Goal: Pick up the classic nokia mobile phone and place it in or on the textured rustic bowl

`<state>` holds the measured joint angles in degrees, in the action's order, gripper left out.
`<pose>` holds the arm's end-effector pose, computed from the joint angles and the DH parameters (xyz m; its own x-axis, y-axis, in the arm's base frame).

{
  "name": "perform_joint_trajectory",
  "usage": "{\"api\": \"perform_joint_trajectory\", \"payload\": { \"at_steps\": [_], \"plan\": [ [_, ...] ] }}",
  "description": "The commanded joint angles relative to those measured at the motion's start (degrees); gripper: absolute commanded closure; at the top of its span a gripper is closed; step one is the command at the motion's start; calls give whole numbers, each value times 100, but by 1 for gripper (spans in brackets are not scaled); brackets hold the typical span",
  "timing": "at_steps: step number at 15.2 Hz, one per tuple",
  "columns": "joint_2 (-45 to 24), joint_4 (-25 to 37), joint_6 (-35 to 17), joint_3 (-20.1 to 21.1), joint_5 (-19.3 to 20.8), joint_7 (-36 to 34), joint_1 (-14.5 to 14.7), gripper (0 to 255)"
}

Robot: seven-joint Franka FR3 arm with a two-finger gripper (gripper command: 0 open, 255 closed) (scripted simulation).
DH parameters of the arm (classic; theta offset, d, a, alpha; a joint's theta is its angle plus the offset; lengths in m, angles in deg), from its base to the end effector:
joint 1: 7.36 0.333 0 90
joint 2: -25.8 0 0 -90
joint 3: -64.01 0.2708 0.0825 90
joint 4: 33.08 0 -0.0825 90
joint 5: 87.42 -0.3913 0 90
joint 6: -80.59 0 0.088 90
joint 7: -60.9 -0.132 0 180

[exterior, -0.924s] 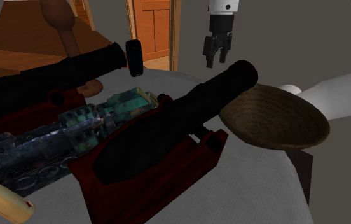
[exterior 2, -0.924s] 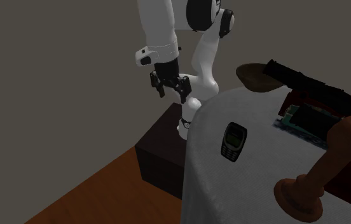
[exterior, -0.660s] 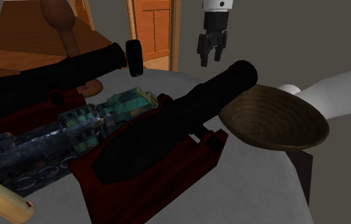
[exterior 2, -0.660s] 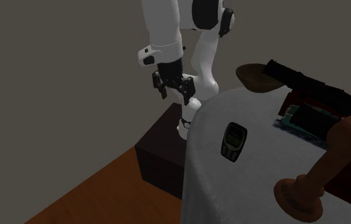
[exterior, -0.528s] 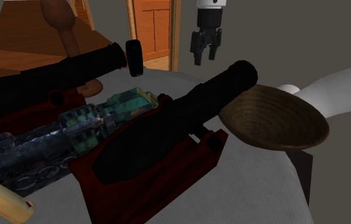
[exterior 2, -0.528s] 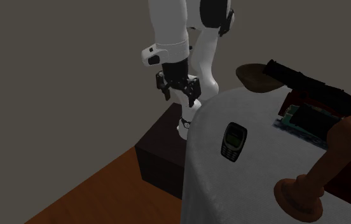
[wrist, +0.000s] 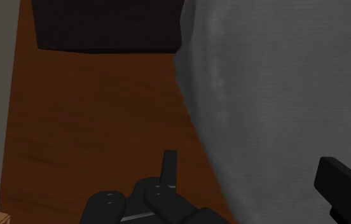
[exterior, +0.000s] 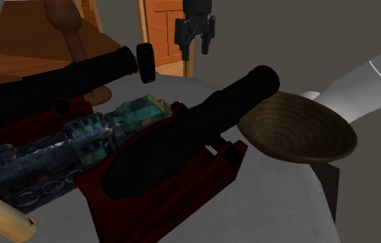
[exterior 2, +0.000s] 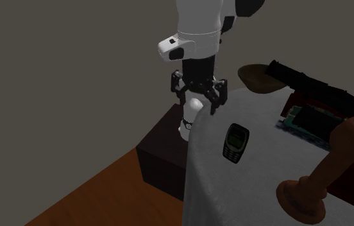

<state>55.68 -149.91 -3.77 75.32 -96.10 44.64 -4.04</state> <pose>0.3861 0.1361 0.5712 0.9968 -0.0446 -0.0665 -0.0471 -0.9982 -0.0363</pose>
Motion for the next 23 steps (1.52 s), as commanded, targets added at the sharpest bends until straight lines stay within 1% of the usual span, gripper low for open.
{"api": "perform_joint_trajectory", "payload": {
  "at_steps": [1, 6, 11, 18, 23],
  "plan": [
    [-343, 407, -14, 201, 15, -208, 30, 0],
    [-1236, 1556, 85, 708, 198, -759, 108, 0],
    [-2242, 2878, 329, 1212, 602, -1353, 258, 0],
    [-2002, 2069, -256, 1170, 516, -1278, 260, 0],
    [-1986, 2007, -302, 1169, 511, -1273, 260, 0]
  ]
}}
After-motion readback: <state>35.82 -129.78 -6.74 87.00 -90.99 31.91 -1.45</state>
